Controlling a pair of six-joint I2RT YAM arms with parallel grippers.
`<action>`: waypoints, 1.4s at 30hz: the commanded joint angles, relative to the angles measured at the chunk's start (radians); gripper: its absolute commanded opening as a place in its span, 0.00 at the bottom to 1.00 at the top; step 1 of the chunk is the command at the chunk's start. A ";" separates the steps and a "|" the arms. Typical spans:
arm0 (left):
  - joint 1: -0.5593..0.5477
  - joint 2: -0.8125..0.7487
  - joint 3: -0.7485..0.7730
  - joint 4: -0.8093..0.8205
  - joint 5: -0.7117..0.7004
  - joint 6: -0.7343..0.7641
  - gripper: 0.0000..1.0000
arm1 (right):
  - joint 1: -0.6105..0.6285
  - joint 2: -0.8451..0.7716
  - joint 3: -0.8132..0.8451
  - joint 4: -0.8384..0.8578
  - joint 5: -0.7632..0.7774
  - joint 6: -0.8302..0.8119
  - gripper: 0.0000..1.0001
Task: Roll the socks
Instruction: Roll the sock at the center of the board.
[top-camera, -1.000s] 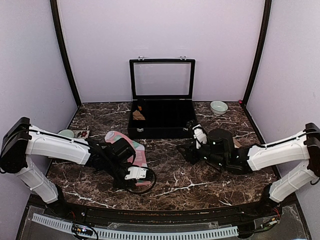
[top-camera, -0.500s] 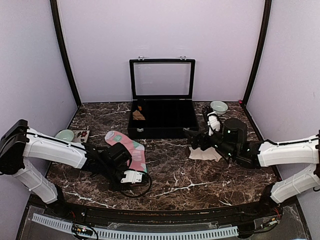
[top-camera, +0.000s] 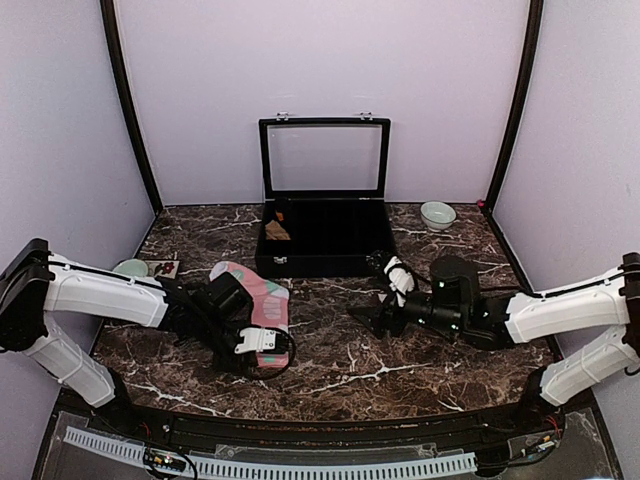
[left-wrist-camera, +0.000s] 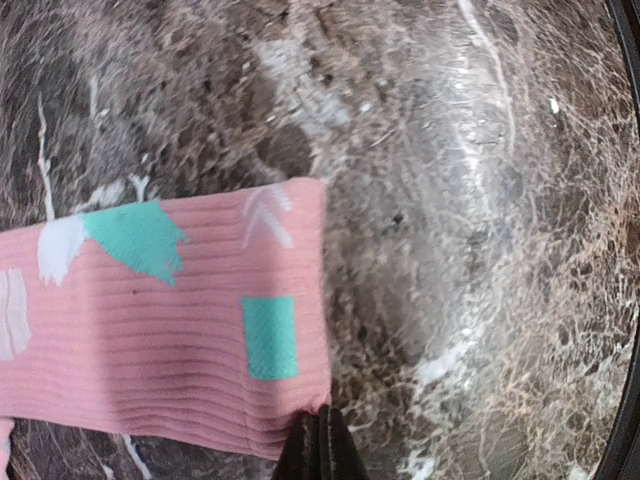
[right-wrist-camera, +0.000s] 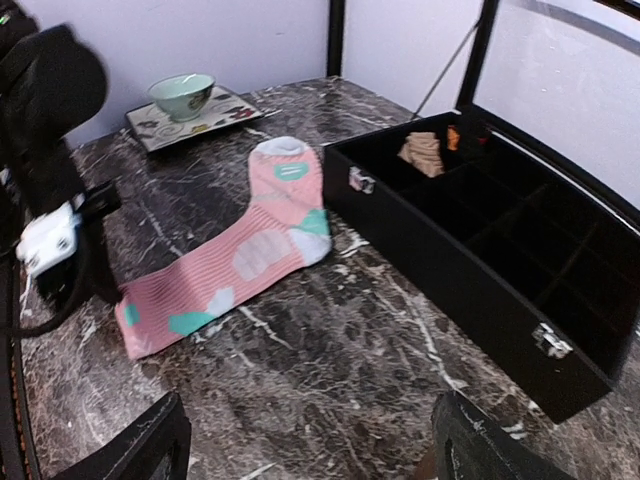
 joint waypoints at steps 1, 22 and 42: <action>0.091 -0.032 0.062 -0.131 0.163 -0.033 0.00 | 0.073 0.062 -0.007 0.033 -0.049 -0.093 0.83; 0.284 0.158 0.189 -0.308 0.480 0.022 0.00 | 0.404 0.533 0.336 -0.044 0.055 -0.426 0.68; 0.355 0.279 0.300 -0.471 0.600 0.102 0.00 | 0.376 0.758 0.477 0.055 0.151 -0.560 0.41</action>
